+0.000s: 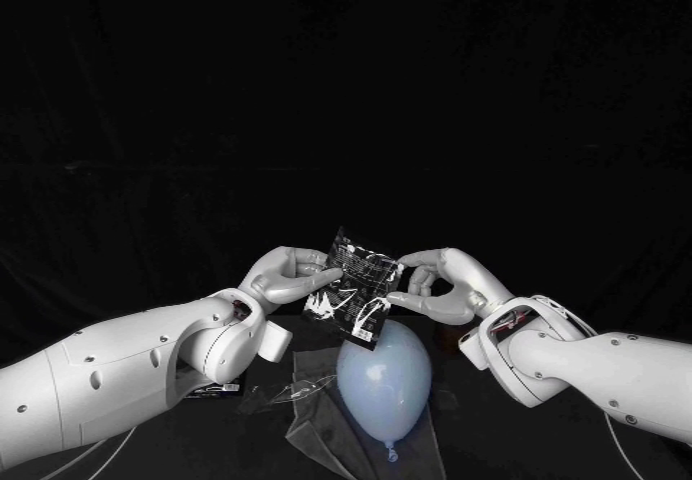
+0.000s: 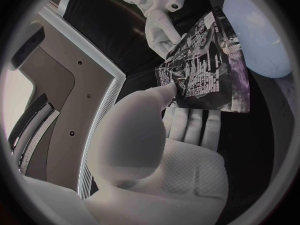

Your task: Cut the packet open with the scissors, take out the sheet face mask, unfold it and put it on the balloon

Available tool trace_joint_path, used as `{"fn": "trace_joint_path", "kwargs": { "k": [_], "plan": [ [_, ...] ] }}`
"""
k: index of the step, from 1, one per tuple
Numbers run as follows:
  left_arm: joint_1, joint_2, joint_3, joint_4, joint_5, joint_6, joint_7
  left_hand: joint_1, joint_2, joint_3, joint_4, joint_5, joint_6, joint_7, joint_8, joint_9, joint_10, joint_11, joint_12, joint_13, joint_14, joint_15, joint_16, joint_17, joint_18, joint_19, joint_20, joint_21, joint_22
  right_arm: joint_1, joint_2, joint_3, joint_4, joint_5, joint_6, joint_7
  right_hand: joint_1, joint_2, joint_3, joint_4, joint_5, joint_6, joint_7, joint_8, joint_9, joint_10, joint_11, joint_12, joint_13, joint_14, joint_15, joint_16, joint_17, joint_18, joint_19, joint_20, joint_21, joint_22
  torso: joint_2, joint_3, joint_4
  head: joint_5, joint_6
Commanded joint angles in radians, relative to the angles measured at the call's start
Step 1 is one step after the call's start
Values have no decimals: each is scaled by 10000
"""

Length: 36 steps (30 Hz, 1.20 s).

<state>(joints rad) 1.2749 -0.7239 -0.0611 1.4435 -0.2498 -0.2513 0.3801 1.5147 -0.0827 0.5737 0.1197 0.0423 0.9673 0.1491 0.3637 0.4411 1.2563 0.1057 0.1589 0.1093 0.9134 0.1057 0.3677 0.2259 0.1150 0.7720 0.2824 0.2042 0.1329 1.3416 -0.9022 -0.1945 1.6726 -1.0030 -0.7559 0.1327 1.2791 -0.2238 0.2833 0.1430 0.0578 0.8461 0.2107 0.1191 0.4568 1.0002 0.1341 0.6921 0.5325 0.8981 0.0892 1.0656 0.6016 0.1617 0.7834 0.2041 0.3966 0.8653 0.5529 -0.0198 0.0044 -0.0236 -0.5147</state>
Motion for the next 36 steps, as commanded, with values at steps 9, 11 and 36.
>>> {"fn": "trace_joint_path", "kwargs": {
  "k": [9,11,36],
  "plan": [
    [11,8,15,-17,-238,-31,244,5,85,-1,-82,55,57,-2,32,279,-41,-51,59,1,44,-9,72,15,94,51,-7,52,11,78,-731,83,332,1585,568,828,323,650,-951,745,-9,360,-235,303,107,455,-230,634,157,458,-246,691,-148,234,457,-133,239,109,-1,-10,6,-47,8],
    [11,5,15,-33,-422,-15,277,4,89,1,-90,55,59,-6,32,280,-47,-54,72,7,45,-11,79,22,96,53,-8,56,14,135,-866,96,334,2023,773,898,519,779,-1040,816,-25,448,-310,358,117,684,-323,793,222,714,-343,868,-153,228,646,-236,383,179,-6,-9,9,-49,-6],
    [0,-61,15,-163,-2593,-56,743,15,85,7,-133,55,61,-15,27,278,-80,-60,112,28,40,-20,94,41,103,58,-12,70,23,1817,-964,149,390,3297,5505,-1712,582,1840,-43,998,67,1829,-967,281,-41,5681,-1010,8730,10307,6727,-1171,5052,9692,-478,4927,-1237,6393,3811,24,-3,21,-236,-30]
  ]
}}
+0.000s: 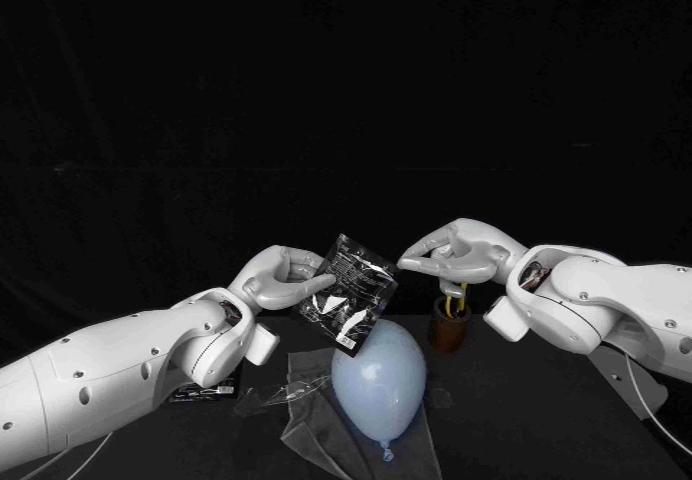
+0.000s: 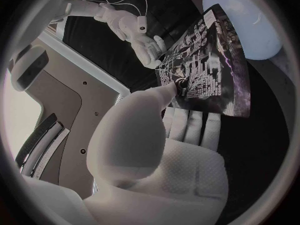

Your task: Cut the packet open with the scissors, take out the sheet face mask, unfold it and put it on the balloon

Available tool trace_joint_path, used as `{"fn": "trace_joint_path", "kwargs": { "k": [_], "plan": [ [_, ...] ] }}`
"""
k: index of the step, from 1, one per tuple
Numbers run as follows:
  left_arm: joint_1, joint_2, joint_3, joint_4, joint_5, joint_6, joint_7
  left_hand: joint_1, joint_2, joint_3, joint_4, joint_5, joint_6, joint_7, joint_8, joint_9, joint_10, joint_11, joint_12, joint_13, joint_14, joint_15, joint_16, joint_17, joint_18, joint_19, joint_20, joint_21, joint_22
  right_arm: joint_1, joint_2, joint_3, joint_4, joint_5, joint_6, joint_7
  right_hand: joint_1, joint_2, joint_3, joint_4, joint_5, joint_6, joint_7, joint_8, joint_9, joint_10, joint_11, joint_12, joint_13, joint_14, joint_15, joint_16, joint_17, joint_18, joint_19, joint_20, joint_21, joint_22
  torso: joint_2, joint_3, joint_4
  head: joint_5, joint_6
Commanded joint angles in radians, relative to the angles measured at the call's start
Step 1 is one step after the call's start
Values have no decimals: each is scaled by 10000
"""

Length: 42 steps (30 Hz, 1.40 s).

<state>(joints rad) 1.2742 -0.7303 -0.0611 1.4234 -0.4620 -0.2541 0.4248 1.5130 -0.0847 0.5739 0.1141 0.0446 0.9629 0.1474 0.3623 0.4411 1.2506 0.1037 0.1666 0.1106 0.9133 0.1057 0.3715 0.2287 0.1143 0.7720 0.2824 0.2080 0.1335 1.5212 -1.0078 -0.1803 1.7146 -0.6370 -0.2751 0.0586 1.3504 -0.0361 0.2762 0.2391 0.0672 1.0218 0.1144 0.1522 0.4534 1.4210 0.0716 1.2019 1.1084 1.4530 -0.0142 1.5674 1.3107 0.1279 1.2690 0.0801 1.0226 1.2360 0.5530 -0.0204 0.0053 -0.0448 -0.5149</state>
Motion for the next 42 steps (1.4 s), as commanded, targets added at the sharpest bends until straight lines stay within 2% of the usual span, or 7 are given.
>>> {"fn": "trace_joint_path", "kwargs": {
  "k": [1,6,11,19,26,37,42],
  "plan": [
    [7,0,14,45,-492,-29,302,32,104,5,-78,31,105,2,41,278,-24,-40,35,15,41,-21,56,13,111,58,-12,32,17,30,159,7,-54,-468,668,-1104,-165,-30,58,53,-26,103,-5,-58,-6,1498,-395,3689,4624,1178,-138,34,2601,-173,163,2,325,230,23,3,8,-23,-32],
    [6,-22,14,85,-567,-28,322,33,103,7,-86,32,105,1,40,277,-32,-39,42,19,37,-21,57,16,112,58,-13,34,18,51,444,7,-233,-802,583,-1596,-243,-69,83,84,-42,127,-7,-89,-9,1498,-390,3689,4624,1178,-136,34,2601,-224,303,0,625,429,11,-7,-3,-51,-84],
    [6,-53,14,143,-631,-14,335,33,103,7,-86,32,105,1,40,277,-32,-39,42,19,37,-21,57,16,112,58,-13,34,18,55,683,6,-329,-1072,478,-1872,-381,-172,49,156,-60,94,25,-156,-25,1498,-363,3689,4624,1178,-115,34,2601,-244,342,11,763,534,7,7,1,-63,-117],
    [6,-93,14,207,-712,30,337,34,104,8,-92,32,106,1,38,277,-38,-39,49,23,35,-21,58,19,112,57,-13,36,20,54,735,6,-319,-1270,148,-1988,-526,-231,13,265,-47,81,56,-212,-35,1498,-330,3689,4624,1178,-82,34,2601,-242,305,38,784,572,0,-1,-9,-63,-145],
    [6,-123,14,246,-761,53,332,34,105,9,-98,32,107,2,37,276,-45,-39,56,27,32,-21,60,22,113,58,-13,38,22,43,852,6,-382,-1067,279,-1996,-706,-229,-56,422,-148,124,65,-232,-27,1498,-315,3689,4624,1178,-62,34,2601,-239,269,63,811,613,5,7,0,-60,-167],
    [6,-133,14,304,-821,60,319,34,105,10,-104,32,108,2,37,276,-50,-39,63,30,30,-21,61,24,114,58,-14,40,23,15,1023,6,-425,-938,498,-1950,-746,-112,-39,464,-147,229,33,-201,-2,1498,-337,3689,4624,1178,-70,34,2601,-232,240,67,817,633,1,-1,8,-67,-213],
    [6,-138,14,298,-827,47,313,34,105,10,-104,32,108,2,37,276,-50,-39,63,30,30,-21,61,24,114,58,-14,40,23,12,1028,6,-415,-939,644,-1932,-674,-153,-45,394,-157,299,-5,-176,19,1498,-366,3689,4624,1178,-90,34,2601,-234,240,60,851,663,-1,3,-4,-59,-216]
  ]
}}
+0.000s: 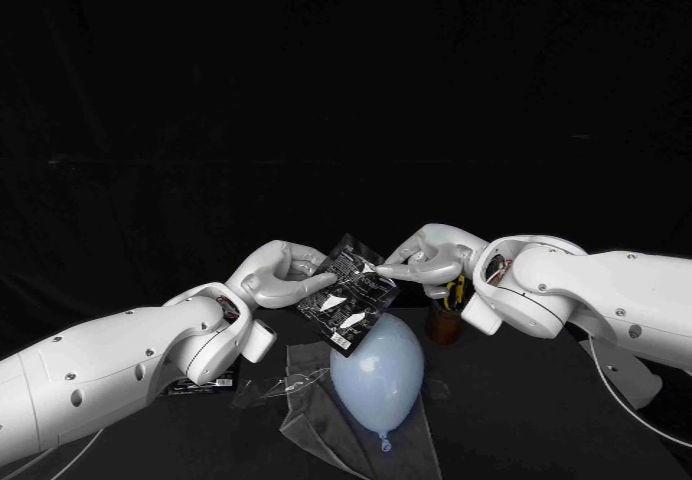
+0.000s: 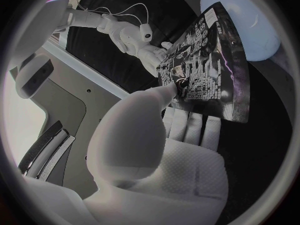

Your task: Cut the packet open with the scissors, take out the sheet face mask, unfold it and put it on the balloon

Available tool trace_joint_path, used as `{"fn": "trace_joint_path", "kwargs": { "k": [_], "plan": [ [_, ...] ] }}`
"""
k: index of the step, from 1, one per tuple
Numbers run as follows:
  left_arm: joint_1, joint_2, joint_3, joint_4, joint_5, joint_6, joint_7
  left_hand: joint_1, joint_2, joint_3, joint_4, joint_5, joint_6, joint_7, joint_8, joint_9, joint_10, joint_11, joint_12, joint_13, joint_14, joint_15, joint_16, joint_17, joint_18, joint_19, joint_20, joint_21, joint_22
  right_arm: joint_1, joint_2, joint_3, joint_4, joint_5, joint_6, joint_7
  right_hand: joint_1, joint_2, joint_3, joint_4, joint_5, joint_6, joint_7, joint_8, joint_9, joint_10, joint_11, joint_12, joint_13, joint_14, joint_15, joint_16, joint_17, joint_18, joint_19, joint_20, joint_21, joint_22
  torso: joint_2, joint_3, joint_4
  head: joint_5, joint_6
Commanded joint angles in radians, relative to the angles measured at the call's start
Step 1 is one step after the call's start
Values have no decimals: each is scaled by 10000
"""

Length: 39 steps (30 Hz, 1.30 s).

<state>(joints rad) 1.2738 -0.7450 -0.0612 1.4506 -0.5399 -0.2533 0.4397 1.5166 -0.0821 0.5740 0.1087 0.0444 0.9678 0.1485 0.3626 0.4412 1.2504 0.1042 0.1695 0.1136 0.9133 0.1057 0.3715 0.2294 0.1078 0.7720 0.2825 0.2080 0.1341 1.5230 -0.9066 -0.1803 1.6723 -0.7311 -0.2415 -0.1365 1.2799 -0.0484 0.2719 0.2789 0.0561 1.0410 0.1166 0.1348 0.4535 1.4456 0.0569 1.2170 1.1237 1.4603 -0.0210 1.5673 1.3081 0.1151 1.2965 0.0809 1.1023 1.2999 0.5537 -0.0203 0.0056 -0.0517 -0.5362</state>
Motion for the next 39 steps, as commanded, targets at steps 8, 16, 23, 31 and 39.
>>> {"fn": "trace_joint_path", "kwargs": {
  "k": [8,16,23,31,39],
  "plan": [
    [10,38,15,25,-48,-21,164,-2,79,9,-49,34,59,-8,33,276,-47,-44,34,-1,30,-21,61,17,180,58,-14,41,17,-30,101,4,101,-224,945,-115,428,-204,37,-341,-70,267,-111,56,80,1252,-295,3538,4471,1105,-86,35,2627,-108,-53,5,106,85,-1,3,-12,-10,-42],
    [10,60,16,43,10,-88,177,-3,88,13,-62,34,62,-8,31,275,-61,-43,56,11,26,-21,66,25,183,60,-15,48,22,-100,190,-1,95,-374,1473,-294,473,-241,28,-389,-73,332,-133,82,101,1252,-311,3538,4471,1105,-96,35,2627,-106,-70,-6,100,89,0,-1,-3,-12,-104],
    [9,97,16,68,24,-137,183,-5,90,13,-65,34,64,-8,30,275,-63,-43,65,15,27,-21,69,29,184,61,-15,51,24,-179,325,-5,98,-361,1669,-353,448,-225,17,-373,-75,401,-149,107,120,1252,-327,3538,4471,1105,-111,35,2627,-103,-92,-18,86,90,-6,-4,0,-11,-145],
    [9,149,17,104,70,-179,193,-8,95,13,-67,33,67,-7,31,275,-63,-43,75,20,29,-21,73,32,185,63,-16,54,26,-284,540,-15,1,-326,1491,-384,484,-10,125,-347,-63,552,-239,167,161,1252,-398,3538,4471,1105,-161,35,2627,-106,-93,-43,116,122,0,1,-5,11,-173],
    [9,149,17,98,270,-280,210,-23,90,14,-76,33,52,-5,16,270,-102,-35,92,30,8,-15,69,39,190,66,-17,65,33,-333,477,-17,72,228,353,251,1103,489,1233,-1038,-58,1205,-605,715,492,1252,-725,3538,4471,1105,-453,35,2627,-135,-6,-242,300,265,-15,0,-8,-2,-197]
  ]
}}
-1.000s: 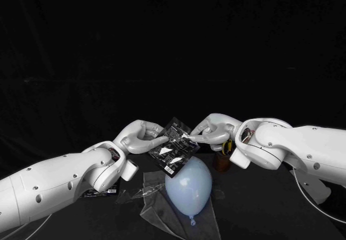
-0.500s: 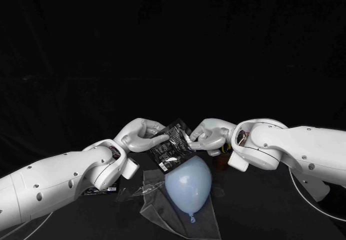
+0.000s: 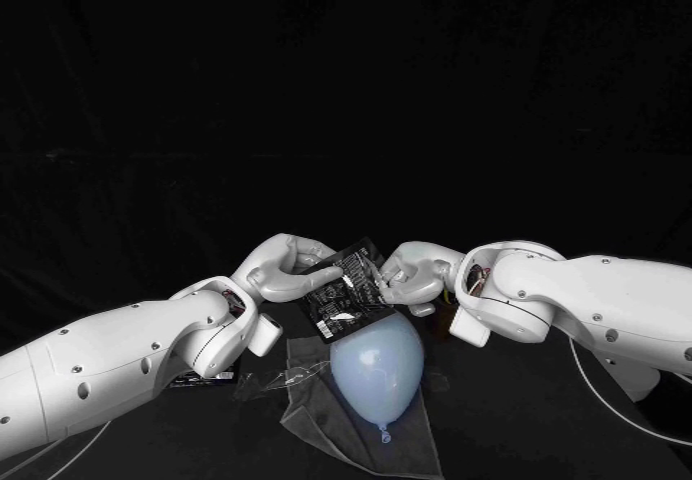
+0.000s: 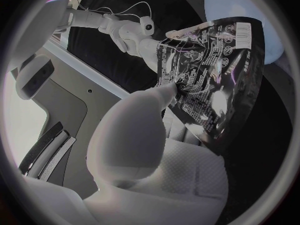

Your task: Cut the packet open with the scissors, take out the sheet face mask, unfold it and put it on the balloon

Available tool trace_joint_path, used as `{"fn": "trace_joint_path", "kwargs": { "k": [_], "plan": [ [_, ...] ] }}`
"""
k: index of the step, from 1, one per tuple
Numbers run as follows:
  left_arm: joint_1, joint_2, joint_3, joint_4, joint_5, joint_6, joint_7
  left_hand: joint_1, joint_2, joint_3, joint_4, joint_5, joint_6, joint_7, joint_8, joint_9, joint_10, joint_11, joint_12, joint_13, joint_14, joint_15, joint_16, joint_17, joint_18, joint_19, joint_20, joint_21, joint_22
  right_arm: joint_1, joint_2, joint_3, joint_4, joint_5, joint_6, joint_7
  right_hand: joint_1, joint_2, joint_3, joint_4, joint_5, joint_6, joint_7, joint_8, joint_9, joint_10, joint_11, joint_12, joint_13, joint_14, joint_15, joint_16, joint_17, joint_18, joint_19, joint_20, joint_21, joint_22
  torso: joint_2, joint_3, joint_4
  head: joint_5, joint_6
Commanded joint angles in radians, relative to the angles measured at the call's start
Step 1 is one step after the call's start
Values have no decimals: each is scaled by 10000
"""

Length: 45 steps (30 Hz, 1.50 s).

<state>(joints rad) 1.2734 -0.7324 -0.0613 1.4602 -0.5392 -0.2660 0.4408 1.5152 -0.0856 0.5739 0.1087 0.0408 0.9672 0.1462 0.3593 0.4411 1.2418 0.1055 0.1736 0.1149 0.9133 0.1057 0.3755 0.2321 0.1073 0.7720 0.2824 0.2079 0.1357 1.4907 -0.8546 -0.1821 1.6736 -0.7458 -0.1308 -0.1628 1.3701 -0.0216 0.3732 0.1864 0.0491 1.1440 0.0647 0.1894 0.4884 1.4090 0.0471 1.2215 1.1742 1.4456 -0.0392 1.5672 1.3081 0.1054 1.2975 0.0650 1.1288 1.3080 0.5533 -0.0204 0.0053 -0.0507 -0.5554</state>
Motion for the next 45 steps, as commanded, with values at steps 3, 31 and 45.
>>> {"fn": "trace_joint_path", "kwargs": {
  "k": [3,31,45],
  "plan": [
    [14,28,18,-62,515,-292,194,-28,34,39,-152,68,-183,154,-128,200,-428,73,-73,-32,-172,59,-62,5,200,44,-17,88,37,-16,-125,1,170,812,-1349,885,-44,105,854,-376,7,187,-133,409,315,1618,-672,3493,3966,1252,-320,36,2627,-28,-80,-133,-32,176,-15,5,-7,-23,-4],
    [18,-281,21,-1051,1980,-2764,-600,606,-595,-5495,1836,78,-3095,1116,-2103,-1255,-4189,1303,-117,-418,-2831,1061,-319,-209,-381,-1019,92,-882,-518,-53,244,1,-1084,-385,-4656,945,-740,-240,2092,-1109,4,43,-161,871,649,1618,-714,3493,3966,1252,-359,36,2627,-43,-50,-142,28,267,-2,4,2,-184,148],
    [17,-521,19,101,1502,-2212,-1490,486,46,-5242,1822,111,-513,317,-836,-903,-1290,63,1203,-165,2108,-535,2418,1048,794,3005,-1021,2180,950,-406,1318,1,-2088,-3350,-4119,-324,-826,-269,2195,-1154,1,23,-162,903,673,1608,-716,3461,3939,1252,-361,36,2627,-49,-38,-139,49,285,5,-3,-4,-188,145]
  ]
}}
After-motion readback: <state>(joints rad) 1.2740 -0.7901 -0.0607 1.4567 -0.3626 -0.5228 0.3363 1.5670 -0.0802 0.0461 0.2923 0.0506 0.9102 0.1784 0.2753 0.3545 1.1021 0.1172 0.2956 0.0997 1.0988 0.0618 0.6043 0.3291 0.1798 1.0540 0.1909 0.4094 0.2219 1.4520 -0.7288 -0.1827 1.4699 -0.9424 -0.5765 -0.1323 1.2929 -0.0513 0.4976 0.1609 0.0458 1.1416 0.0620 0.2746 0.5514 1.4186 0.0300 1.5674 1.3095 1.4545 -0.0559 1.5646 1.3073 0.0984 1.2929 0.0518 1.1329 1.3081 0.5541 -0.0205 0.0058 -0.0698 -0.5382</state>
